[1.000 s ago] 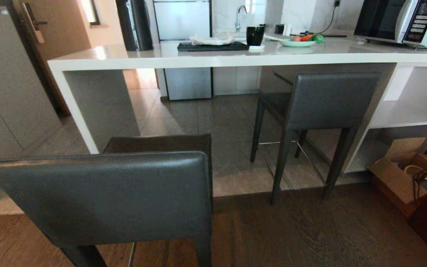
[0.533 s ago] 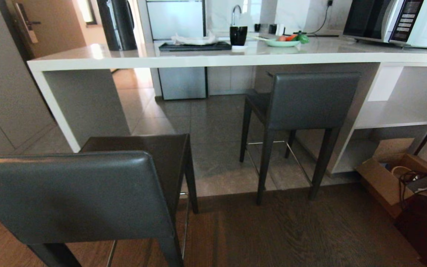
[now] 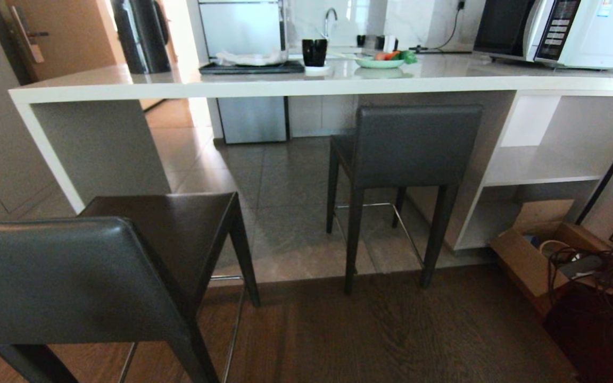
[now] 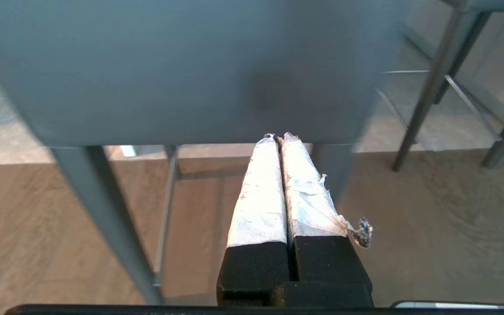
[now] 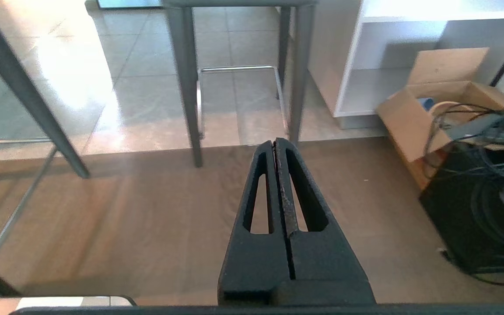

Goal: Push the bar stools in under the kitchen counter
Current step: Pull the gray chair out from under the dining table

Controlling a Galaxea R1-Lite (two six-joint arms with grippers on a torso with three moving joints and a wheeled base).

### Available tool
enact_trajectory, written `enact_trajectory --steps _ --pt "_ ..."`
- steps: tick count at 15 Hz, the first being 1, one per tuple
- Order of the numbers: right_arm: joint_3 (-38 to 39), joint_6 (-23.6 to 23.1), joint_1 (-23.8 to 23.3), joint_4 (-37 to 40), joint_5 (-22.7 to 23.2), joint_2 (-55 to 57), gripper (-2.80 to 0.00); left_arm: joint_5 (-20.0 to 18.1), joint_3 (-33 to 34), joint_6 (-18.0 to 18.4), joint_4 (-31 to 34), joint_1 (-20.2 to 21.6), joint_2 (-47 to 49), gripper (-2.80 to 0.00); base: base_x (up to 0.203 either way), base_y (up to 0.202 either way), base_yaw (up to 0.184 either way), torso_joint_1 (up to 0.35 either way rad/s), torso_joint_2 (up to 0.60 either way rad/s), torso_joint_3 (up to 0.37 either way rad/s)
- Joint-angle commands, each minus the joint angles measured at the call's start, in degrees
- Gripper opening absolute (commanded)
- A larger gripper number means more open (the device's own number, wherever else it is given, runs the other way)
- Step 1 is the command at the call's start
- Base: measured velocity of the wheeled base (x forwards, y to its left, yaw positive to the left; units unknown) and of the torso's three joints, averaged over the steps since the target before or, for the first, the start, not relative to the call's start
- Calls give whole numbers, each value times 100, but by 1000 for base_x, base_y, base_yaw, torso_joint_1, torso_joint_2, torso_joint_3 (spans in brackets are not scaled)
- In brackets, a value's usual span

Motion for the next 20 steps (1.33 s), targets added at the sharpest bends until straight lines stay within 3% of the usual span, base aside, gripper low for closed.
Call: enact_trajectory --steps 1,9,15,20 --pt "0 -2 1 0 2 7 -280 5 0 0 -2 1 7 -280 0 -197 -1 4 4 1" --pt "0 -2 1 0 -5 7 -280 2 0 0 -2 1 6 -280 0 -171 1 1 2 4" --pt "0 -2 1 0 -2 7 -280 11 0 0 -2 1 6 -280 0 0 0 0 0 0" --pt "0 -2 1 0 -1 7 -280 11 0 0 -2 1 6 -280 179 0 -1 4 2 0"
